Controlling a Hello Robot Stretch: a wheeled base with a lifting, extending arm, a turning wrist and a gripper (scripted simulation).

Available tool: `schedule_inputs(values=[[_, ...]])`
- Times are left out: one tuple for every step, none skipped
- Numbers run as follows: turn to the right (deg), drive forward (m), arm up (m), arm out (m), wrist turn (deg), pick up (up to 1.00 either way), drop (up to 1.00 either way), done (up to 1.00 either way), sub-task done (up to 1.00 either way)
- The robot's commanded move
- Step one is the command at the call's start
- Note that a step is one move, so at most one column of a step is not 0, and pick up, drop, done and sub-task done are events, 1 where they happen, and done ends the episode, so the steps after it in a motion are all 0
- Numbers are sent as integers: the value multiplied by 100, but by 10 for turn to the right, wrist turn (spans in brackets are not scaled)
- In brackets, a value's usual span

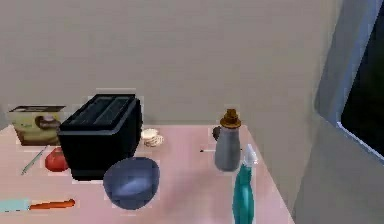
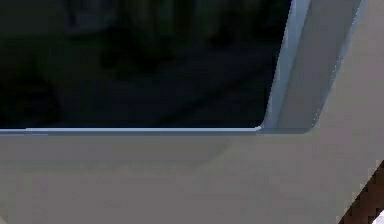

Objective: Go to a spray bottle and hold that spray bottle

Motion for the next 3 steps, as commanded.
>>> schedule_inputs(values=[[-450, 0, 0, 0, 0, 0, 0, 0, 0], [-240, 0, 0, 0, 0, 0, 0, 0, 0], [0, 0, 50, 0, 0, 0, 0, 0, 0]])
